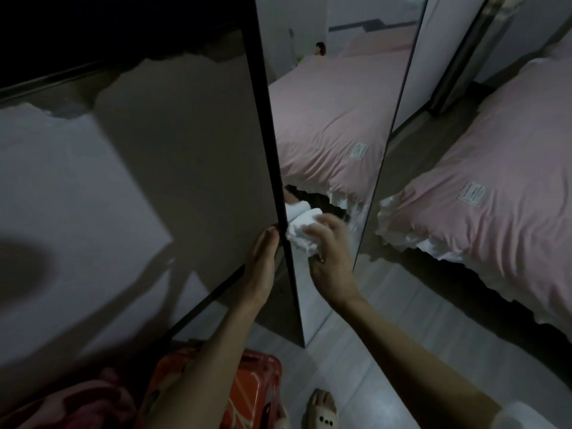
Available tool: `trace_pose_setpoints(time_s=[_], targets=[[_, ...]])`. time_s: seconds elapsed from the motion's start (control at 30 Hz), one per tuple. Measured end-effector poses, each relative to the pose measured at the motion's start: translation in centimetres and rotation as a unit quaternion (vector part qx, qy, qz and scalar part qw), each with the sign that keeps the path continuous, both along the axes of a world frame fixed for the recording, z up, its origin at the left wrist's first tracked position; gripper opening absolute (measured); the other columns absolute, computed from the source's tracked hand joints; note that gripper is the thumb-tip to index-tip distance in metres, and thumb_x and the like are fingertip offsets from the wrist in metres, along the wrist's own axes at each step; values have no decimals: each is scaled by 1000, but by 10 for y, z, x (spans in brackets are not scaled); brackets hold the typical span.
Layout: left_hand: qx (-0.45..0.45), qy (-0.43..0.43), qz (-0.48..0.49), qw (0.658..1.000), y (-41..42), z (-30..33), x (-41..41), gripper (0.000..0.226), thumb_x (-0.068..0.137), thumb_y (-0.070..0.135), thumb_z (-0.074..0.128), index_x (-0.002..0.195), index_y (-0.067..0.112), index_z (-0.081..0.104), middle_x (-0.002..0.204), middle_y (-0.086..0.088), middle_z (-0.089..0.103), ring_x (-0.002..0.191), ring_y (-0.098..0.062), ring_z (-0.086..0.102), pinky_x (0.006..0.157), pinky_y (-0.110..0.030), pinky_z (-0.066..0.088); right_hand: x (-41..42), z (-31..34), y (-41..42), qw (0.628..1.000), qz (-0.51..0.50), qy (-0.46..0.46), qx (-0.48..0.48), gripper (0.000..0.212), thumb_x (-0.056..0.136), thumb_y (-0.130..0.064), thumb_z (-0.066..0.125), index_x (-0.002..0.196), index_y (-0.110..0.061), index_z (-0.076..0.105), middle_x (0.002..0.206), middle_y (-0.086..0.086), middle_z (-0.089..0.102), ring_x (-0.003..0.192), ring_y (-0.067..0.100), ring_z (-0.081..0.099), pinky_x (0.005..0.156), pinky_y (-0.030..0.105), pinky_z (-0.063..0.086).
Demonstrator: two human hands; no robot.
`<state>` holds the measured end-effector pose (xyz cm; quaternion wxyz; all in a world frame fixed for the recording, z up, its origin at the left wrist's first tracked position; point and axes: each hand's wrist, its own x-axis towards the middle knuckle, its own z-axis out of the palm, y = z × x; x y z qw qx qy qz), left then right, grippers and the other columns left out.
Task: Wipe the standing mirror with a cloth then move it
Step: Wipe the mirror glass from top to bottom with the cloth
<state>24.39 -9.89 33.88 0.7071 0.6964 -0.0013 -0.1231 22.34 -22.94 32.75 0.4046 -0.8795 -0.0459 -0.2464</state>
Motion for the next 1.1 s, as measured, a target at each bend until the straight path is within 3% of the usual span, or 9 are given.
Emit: trace_pose_setpoints(time_s=[0.07,0.2,0.3,0.5,0.6,0.7,0.77,0.87,1.1], targets=[[0,-1,-9,1000,1,-2,0,44,96,46,37,125,19,56,126,-4,59,116,-18,55,99,-38,44,-10,-22,3,997,36,62,-33,26,84,-25,46,110,-23,48,124,2,39,116,4,33,92,14,36],[-9,34,9,999,2,-11,2,41,98,38,39,129,14,50,131,-9,53,122,-22,50,103,-33,40,-37,-76,-10,946,20,320,-38,17,89,-9,50,102,-18,56,113,1,45,107,19,46,87,28,44],[3,36,21,999,3,-10,1,18,99,27,38,103,33,55,113,4,58,113,-16,52,94,-24,42,-36,-63,-14,963,-71,255,40,17,83,-2,58,96,-13,54,103,-1,43,96,18,48,80,24,45],[3,43,0,999,1,-21,-5,18,99,32,36,108,35,52,125,0,54,117,-13,50,98,-33,40,-10,-18,4,994,-89,44,37,30,77,4,59,103,-9,53,118,1,35,109,6,37,88,6,37],[-5,36,1,999,0,-24,-4,18,99,31,38,101,37,54,114,5,58,107,-9,54,89,-30,42,-20,-52,14,991,-8,136,-10,20,84,-16,55,103,-19,48,119,-9,37,99,-6,38,81,8,39],[-13,42,27,999,-1,-33,-1,16,99,29,38,98,37,52,109,12,55,104,-5,52,88,-26,41,-36,-94,4,944,-4,330,7,6,90,-19,51,94,-22,48,106,-7,47,87,4,47,71,15,38],[-13,48,28,998,-3,-41,-1,22,99,30,38,114,30,53,122,4,55,115,-11,50,96,-29,41,-43,-109,-10,922,-60,382,-3,6,89,-15,52,91,-19,48,105,0,48,85,13,48,70,20,42],[-19,67,28,997,-8,-50,0,46,99,34,36,139,10,38,141,-10,44,128,-20,44,108,-38,36,-41,-100,-25,950,-128,285,-7,14,85,-6,58,98,-10,52,111,6,48,82,10,45,65,11,37],[-46,69,82,993,-25,-59,-3,52,97,43,39,141,15,32,143,-9,40,130,-24,39,109,-43,34,6,-55,-23,992,-113,47,10,35,72,7,56,105,-4,53,120,18,45,108,14,39,88,18,36]])
